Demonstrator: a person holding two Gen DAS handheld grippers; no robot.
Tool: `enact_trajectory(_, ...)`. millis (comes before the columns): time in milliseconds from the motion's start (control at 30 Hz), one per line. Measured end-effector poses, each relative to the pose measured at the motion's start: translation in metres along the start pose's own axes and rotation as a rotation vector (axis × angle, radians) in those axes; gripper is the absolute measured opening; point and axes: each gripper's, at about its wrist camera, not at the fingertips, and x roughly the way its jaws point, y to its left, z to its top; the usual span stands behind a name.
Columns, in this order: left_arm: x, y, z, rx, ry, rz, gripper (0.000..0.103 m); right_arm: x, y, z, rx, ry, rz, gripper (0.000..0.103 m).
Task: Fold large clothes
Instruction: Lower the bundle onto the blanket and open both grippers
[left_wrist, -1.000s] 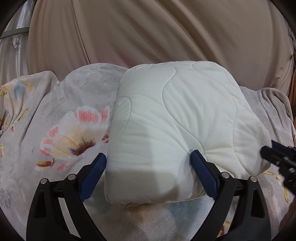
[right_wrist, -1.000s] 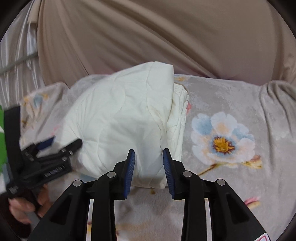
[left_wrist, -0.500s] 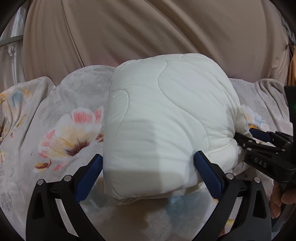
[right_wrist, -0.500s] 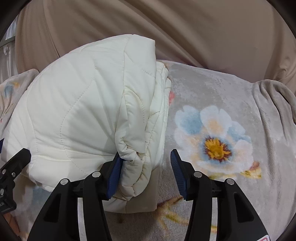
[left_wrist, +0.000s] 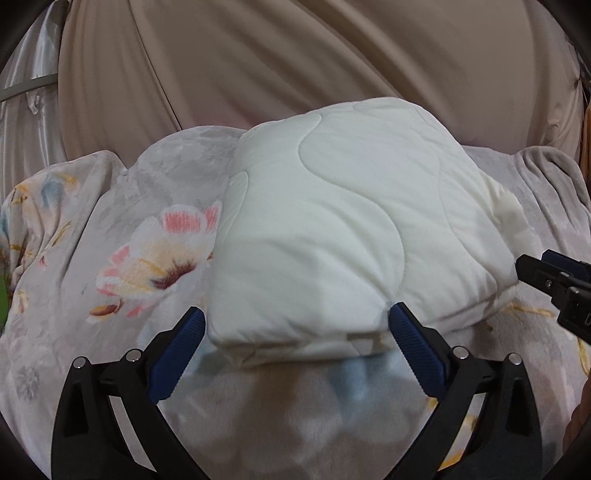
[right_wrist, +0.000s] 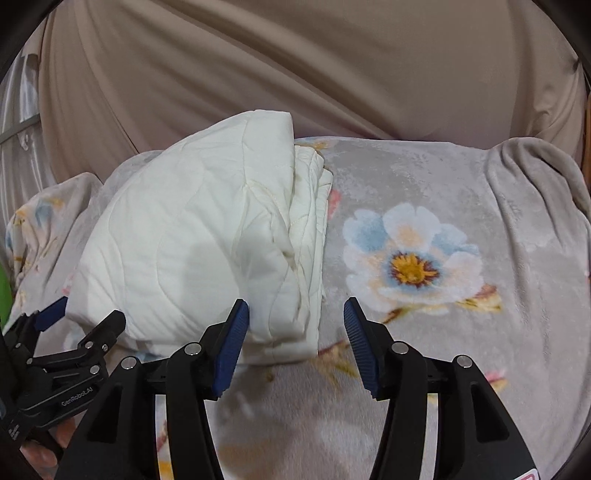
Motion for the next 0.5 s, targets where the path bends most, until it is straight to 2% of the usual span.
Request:
enact_trajectory(100,-0.004,-0.003,-0.007,0.007,0.008,0.016,0.098,0.006,0.005,-0.009,-0.022,0.021,-0.021,0.053)
enact_trajectory(200,-0.007,-0.004,-0.012,0.005,0.011,0.04,0.098,0.028,0.007,-0.022,-0.063,0.097,-0.113,0.053)
enact_trajectory(267,-0.01,-0.001,-0.013,-0.004,0.006,0.051,0.098,0.026,-0.003,-0.024,0.002,0.126,-0.068,0.052)
enact_trajectory(333,-0.013,0.003,-0.016,-0.017,0.007,0.056,0.098,0.009,-0.01,-0.02,0.047,0.089,-0.03,0.053)
enact_trajectory(500,-0.017,0.008,-0.023,-0.037,0.03,0.061,0.097,-0.031,-0.001,-0.032,0.032,0.046,-0.002,0.058)
